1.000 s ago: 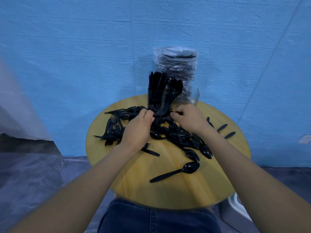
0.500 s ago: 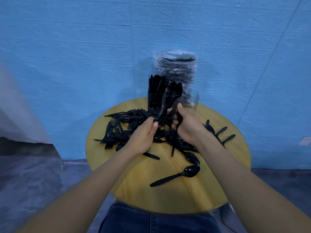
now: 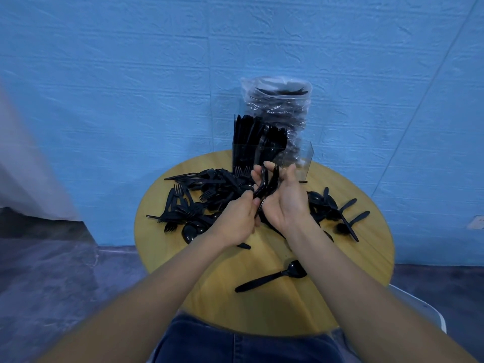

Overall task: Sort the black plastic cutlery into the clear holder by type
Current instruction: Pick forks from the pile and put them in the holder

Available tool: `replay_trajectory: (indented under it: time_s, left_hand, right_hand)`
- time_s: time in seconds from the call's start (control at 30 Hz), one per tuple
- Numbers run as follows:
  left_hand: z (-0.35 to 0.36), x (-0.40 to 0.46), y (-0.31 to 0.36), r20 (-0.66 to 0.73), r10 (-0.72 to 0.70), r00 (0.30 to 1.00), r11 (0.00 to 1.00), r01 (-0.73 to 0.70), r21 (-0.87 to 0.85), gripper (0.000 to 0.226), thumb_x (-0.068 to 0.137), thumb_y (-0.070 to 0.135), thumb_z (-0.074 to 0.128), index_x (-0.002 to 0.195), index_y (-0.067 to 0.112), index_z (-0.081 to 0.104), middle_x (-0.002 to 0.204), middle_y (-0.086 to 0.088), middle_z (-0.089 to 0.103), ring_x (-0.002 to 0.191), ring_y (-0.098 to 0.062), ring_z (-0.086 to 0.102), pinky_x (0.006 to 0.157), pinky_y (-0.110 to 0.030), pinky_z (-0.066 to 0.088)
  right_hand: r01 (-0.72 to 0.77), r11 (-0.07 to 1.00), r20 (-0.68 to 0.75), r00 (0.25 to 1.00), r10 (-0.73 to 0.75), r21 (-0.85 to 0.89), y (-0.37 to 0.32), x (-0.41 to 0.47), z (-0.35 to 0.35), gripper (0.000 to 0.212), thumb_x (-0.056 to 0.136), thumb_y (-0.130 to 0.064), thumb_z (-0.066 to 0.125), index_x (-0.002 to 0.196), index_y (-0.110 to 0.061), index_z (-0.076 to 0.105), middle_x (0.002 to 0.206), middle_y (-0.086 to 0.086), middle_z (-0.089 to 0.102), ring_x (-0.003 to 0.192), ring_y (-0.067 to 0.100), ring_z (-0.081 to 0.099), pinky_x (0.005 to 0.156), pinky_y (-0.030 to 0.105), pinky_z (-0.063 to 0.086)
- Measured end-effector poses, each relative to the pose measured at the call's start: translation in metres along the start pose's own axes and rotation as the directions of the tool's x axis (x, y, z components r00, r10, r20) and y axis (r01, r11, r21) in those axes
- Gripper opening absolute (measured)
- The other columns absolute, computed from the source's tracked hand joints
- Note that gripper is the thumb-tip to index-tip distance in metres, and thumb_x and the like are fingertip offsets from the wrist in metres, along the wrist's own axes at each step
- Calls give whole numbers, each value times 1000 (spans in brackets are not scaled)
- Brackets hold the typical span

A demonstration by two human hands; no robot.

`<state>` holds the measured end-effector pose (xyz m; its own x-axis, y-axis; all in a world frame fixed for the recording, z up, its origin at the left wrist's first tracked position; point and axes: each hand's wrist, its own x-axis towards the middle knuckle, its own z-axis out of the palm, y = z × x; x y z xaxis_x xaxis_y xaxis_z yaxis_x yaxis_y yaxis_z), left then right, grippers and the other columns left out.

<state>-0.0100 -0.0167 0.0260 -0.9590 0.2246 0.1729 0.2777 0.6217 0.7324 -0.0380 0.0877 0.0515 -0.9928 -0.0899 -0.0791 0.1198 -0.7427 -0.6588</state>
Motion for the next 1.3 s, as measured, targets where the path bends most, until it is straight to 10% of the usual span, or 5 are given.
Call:
replay_trajectory:
  time_s: [0.17,0.4,0.8,1.03,1.3]
  left_hand:
    - [1,-5,3,102,-14,995,998,20,-58,25,103,25,26,83,25,41,71,1,56,60,-8,50,60,-22,43]
    - [6,-11,3,177,-42,983,993,60,-99,37,102,15,31,138,6,26,81,3,48,63,-6,48,58,-22,45]
    - [-6,-4,-29,-32,-28,999,999,29,38,12,102,19,29,98,17,40,73,4,45,61,-11,43,51,-19,33]
    - [-34,1,-53,-252,-90,964,995,95,11,26,102,21,26,110,8,47,73,5,47,62,-14,46,58,-33,39]
    - [-38,2,-67,-266,-129,955,991,130,-12,23,102,21,27,111,11,46,75,-2,48,66,-16,48,59,-32,44]
  right_hand:
    - [131,946,34,991,-126,-295,5,-2,-9,27,97,-38,44,106,-22,64,74,0,47,63,10,44,56,26,42]
    - [204,916,-47,971,-234,-346,14,6,-9,44,100,-42,37,81,-12,62,64,-1,45,57,9,42,55,26,42]
    - [165,874,-23,980,-197,-457,33,35,-5,33,104,-23,32,101,-9,62,81,4,60,76,13,56,73,29,50]
    - [342,-70,348,928,-129,-937,34,65,-31,34,96,-6,46,128,-11,54,130,5,50,123,20,42,97,18,30]
    - [477,-564,453,870,195,-674,49,66,-36,46,99,-27,45,143,-25,36,144,-8,38,129,20,26,101,34,23]
